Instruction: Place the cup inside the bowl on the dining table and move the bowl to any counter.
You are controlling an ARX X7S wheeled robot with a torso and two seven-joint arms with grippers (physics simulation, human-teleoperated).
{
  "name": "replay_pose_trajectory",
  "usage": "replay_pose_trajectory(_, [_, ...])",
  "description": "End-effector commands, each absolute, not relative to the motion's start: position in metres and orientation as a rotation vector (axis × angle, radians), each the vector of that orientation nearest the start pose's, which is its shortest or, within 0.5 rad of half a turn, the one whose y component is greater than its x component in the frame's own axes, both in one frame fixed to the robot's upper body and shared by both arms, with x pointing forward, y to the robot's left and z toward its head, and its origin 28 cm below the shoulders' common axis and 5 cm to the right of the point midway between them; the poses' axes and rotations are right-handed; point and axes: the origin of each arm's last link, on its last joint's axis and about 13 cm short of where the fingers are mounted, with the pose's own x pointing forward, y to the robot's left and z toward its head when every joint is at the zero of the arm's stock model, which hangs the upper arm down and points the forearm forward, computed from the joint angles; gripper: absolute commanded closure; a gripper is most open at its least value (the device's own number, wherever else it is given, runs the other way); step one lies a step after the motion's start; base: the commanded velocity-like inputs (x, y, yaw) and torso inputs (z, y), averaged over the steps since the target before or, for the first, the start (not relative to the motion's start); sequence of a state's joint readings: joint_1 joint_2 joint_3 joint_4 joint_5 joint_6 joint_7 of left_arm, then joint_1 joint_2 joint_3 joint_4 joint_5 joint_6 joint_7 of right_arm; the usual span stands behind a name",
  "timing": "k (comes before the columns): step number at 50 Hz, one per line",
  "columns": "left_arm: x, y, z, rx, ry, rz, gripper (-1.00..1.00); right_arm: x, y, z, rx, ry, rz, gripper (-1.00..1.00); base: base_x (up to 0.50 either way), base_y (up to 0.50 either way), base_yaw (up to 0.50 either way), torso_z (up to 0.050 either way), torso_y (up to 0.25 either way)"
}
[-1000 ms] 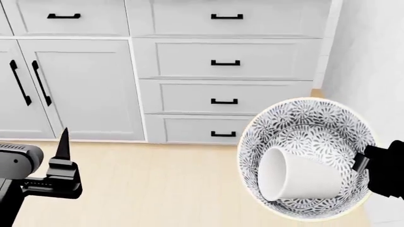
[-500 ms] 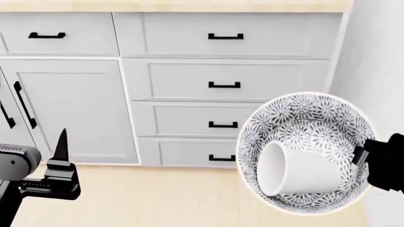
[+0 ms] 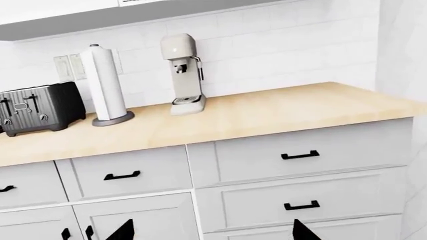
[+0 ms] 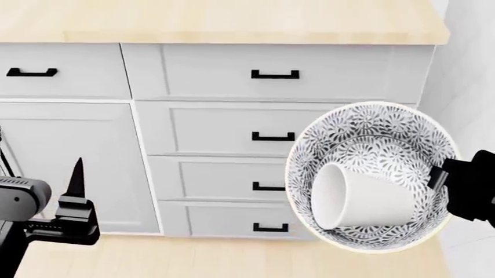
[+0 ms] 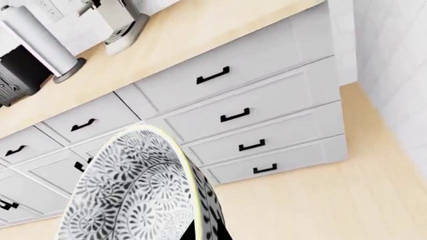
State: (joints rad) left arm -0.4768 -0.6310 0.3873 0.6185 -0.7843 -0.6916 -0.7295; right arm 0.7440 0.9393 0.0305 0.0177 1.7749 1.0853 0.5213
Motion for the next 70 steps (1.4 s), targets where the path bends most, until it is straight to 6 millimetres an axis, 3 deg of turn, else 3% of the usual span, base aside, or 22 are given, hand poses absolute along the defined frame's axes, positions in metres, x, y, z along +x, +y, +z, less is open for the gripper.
replay_pose_trajectory(1, [0.227, 0.223, 0.173, 0.124, -0.077, 0.017, -1.00, 0.246, -0.246, 0.255, 0.436, 0.383, 0.167, 1.00, 0.50, -0.02, 0.00, 0.000, 0.000])
replay_pose_trajectory(15, [0.222, 0.230, 0.173, 0.123, -0.078, 0.019, -1.00, 0.252, -0.243, 0.259, 0.429, 0.381, 0.177, 1.00, 0.19, 0.00, 0.00, 0.000, 0.001])
replay_pose_trajectory(32, [0.229, 0.226, 0.175, 0.128, -0.083, 0.028, -1.00, 0.253, -0.242, 0.260, 0.427, 0.381, 0.183, 1.00, 0.48, -0.02, 0.00, 0.000, 0.001])
replay_pose_trajectory(42, [0.219, 0.237, 0.178, 0.132, -0.089, 0.027, -1.00, 0.254, -0.241, 0.262, 0.429, 0.378, 0.188, 1.00, 0.50, -0.02, 0.00, 0.001, 0.002])
replay_pose_trajectory(52, [0.229, 0.224, 0.176, 0.135, -0.085, 0.024, -1.00, 0.255, -0.241, 0.264, 0.429, 0.376, 0.193, 1.00, 0.50, -0.03, 0.00, 0.000, 0.001])
replay_pose_trajectory(62, [0.223, 0.231, 0.178, 0.135, -0.090, 0.019, -1.00, 0.257, -0.239, 0.265, 0.430, 0.376, 0.197, 1.00, 0.50, -0.03, 0.00, 0.000, 0.002])
replay_pose_trajectory(70, [0.231, 0.223, 0.178, 0.133, -0.093, 0.024, -1.00, 0.258, -0.239, 0.265, 0.430, 0.376, 0.197, 1.00, 0.50, -0.03, 0.00, 0.000, 0.001])
